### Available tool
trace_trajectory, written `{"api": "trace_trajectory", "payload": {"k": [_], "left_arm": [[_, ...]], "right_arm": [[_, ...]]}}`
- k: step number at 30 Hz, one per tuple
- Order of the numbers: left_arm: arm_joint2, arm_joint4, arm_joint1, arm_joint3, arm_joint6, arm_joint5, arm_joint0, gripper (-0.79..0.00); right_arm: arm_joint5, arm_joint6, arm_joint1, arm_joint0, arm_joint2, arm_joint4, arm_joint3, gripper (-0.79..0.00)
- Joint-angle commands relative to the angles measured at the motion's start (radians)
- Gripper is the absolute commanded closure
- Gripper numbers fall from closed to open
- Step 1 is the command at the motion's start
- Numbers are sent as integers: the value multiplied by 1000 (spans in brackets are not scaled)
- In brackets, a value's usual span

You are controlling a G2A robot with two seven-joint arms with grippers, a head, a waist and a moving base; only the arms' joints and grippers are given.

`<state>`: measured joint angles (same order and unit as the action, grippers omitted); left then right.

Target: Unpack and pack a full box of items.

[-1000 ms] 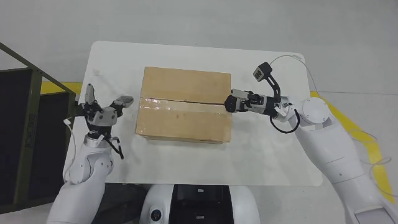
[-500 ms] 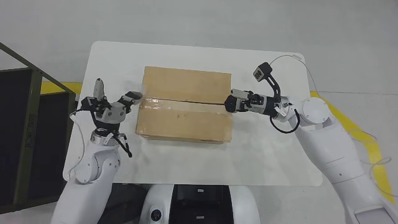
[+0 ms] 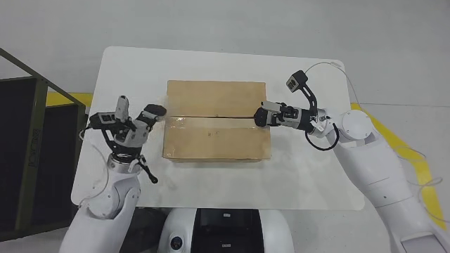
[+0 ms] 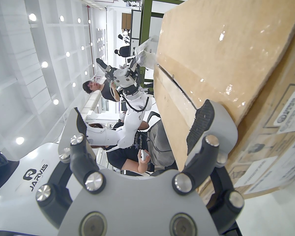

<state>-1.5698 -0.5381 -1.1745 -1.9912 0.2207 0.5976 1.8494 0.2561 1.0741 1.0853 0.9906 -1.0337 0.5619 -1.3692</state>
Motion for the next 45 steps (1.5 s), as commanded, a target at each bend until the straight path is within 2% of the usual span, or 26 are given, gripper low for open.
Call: {"api": "trace_trajectory", "payload": {"k": [1, 3, 7, 15, 23, 27, 32, 37, 42, 45], "left_arm": [[-7, 27, -3, -12, -35, 11, 16, -785], [-12, 49, -5, -25, -49, -9, 24, -785], [-5, 110, -6, -49, -56, -102, 5, -785], [97, 245, -16, -83, -74, -186, -61, -785], [178, 374, -24, -96, -70, -173, -51, -785], [186, 393, -26, -101, -78, -131, -31, -785], [126, 350, -21, -136, -60, -67, 35, -785], [9, 263, -15, -166, -57, -8, 98, -785], [-87, 187, -13, -156, -77, -48, 90, -785], [-125, 179, -12, -135, -85, -114, 67, -785]], "right_arm": [[0, 0, 0, 0, 0, 0, 0, -785], [0, 0, 0, 0, 0, 0, 0, -785], [0, 0, 0, 0, 0, 0, 0, -785], [0, 0, 0, 0, 0, 0, 0, -785], [0, 0, 0, 0, 0, 0, 0, -785], [0, 0, 0, 0, 0, 0, 0, -785], [0, 0, 0, 0, 0, 0, 0, -785], [0, 0, 0, 0, 0, 0, 0, -785], [0, 0, 0, 0, 0, 0, 0, -785], [0, 0, 0, 0, 0, 0, 0, -785]]}}
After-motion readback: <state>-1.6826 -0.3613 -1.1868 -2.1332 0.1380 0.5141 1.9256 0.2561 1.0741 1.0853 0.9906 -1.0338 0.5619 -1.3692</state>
